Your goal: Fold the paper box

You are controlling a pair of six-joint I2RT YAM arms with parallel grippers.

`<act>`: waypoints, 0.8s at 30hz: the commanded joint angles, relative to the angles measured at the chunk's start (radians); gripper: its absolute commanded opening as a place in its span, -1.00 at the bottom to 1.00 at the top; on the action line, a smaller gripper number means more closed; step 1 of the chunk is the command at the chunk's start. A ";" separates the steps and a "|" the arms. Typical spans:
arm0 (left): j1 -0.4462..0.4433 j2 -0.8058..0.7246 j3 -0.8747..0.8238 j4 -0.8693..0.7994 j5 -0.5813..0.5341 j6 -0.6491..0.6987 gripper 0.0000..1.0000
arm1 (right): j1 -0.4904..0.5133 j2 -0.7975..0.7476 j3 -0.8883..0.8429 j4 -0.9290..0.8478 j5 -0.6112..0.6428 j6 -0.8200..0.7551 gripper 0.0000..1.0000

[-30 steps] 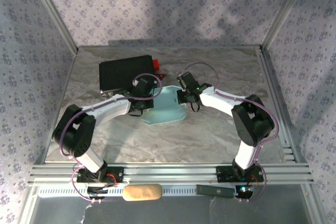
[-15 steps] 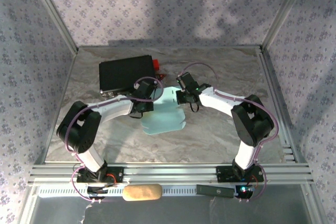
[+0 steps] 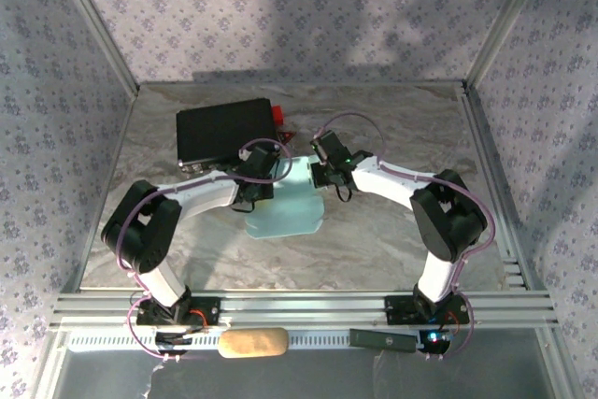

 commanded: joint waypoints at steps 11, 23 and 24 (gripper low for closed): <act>-0.175 -0.255 -0.050 -0.125 -0.311 -0.049 -1.00 | 0.027 -0.588 -0.234 0.012 -0.015 0.297 -0.06; -0.290 -0.283 0.028 -0.250 -0.459 -0.101 -1.00 | 0.099 -0.469 -0.015 -0.134 0.025 0.526 -0.04; -0.298 -0.286 0.030 -0.253 -0.465 -0.105 -1.00 | 0.098 -0.458 -0.013 -0.131 0.022 0.534 -0.03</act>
